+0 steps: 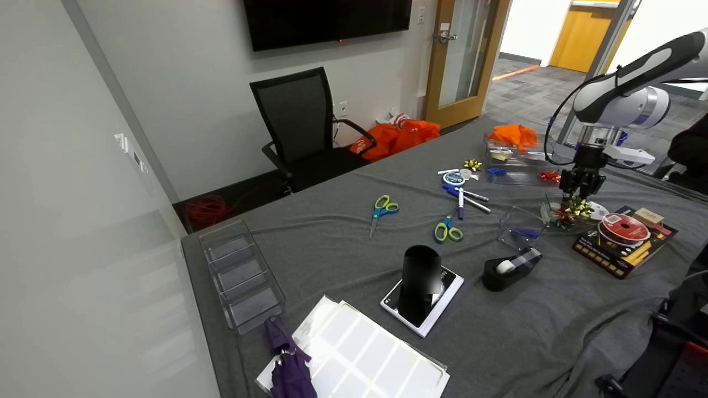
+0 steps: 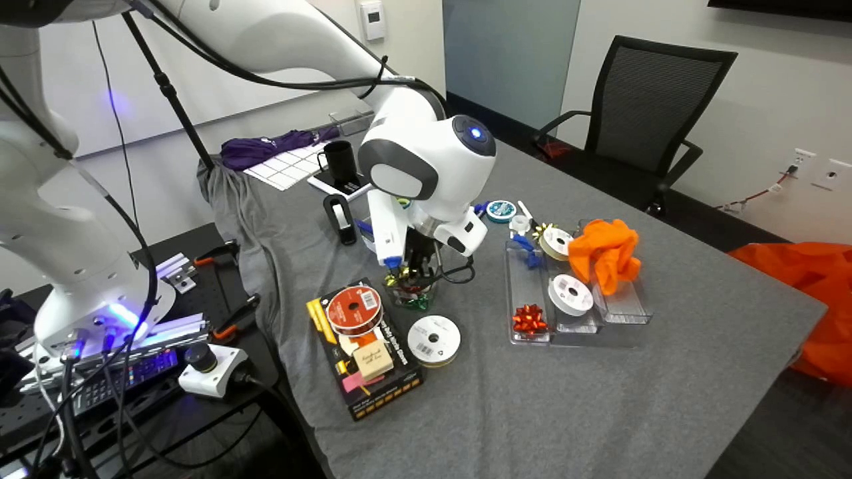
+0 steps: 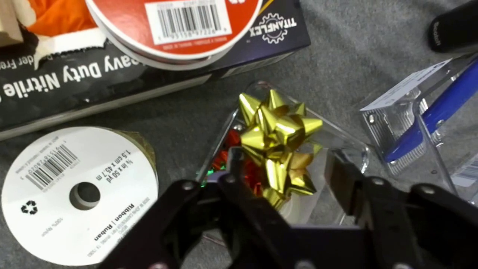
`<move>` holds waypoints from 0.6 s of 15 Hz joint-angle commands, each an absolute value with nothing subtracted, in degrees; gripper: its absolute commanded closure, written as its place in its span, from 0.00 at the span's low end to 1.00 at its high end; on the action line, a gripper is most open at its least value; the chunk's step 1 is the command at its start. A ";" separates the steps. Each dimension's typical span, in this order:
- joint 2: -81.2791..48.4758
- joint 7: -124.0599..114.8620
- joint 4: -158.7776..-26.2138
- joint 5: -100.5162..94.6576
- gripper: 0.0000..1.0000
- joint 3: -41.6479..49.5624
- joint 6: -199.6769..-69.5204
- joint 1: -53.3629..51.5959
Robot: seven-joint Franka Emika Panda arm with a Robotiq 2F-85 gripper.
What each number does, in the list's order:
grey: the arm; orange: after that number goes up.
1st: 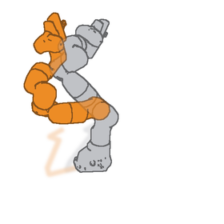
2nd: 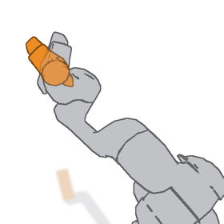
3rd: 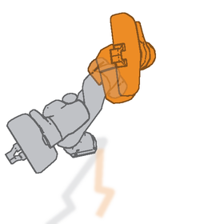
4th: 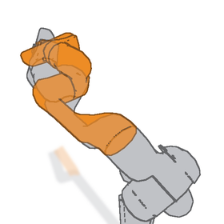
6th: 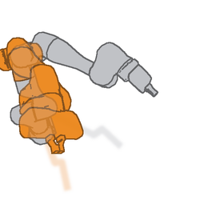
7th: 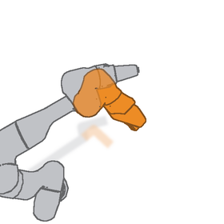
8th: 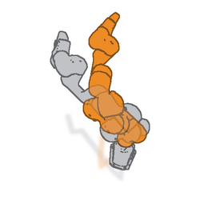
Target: Put the gold ribbon in the container at the front.
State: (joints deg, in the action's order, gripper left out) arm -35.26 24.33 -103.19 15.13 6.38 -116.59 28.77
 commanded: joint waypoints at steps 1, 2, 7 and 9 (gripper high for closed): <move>-34.46 25.79 -104.04 16.41 0.11 6.34 -115.75 29.10; -34.22 25.74 -104.02 16.40 0.03 6.35 -115.24 29.12; -32.46 25.43 -103.63 16.31 0.00 6.51 -110.70 28.99; -31.38 25.33 -103.75 16.83 0.00 6.47 -108.59 28.93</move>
